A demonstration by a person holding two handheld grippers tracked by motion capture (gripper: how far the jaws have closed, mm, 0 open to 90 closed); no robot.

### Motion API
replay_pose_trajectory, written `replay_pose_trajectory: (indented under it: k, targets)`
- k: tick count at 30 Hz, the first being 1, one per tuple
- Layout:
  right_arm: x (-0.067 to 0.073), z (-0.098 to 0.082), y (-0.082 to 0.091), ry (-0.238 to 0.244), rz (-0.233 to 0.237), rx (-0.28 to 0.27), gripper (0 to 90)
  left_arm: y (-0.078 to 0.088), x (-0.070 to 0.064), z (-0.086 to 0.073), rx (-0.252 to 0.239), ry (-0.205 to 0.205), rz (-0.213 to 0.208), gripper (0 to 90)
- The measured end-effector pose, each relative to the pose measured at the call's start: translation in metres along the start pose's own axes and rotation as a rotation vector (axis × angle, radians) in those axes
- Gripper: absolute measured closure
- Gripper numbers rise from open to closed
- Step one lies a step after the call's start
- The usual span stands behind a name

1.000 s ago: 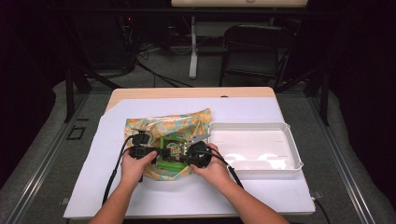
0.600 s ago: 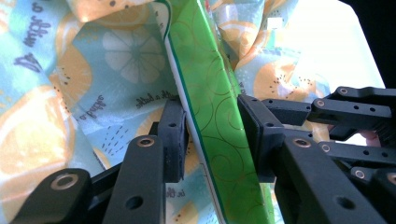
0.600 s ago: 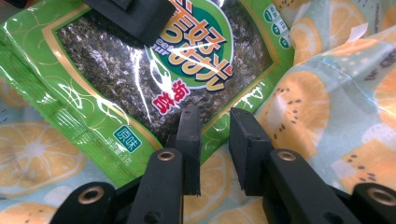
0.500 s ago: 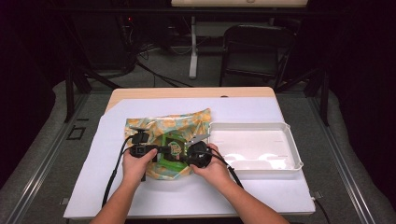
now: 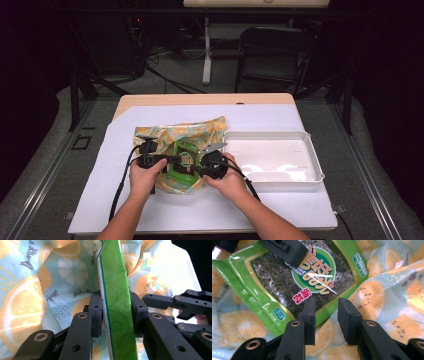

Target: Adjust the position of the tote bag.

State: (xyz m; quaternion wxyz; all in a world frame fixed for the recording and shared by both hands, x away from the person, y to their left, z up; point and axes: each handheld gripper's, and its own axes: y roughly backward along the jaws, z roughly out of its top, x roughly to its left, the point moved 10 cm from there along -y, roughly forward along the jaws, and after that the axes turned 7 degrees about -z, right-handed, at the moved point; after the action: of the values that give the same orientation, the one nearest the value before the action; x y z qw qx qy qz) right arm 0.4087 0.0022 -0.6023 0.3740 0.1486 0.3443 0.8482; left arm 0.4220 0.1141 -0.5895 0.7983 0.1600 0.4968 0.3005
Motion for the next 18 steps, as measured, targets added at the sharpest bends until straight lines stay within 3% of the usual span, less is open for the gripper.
replay_pose_trajectory:
  k: [18]
  targets:
    - [-0.006,0.012,0.015,-0.023,0.004,-0.064,66.0,0.014,-0.004,-0.007,0.015,0.006,0.004,71.4]
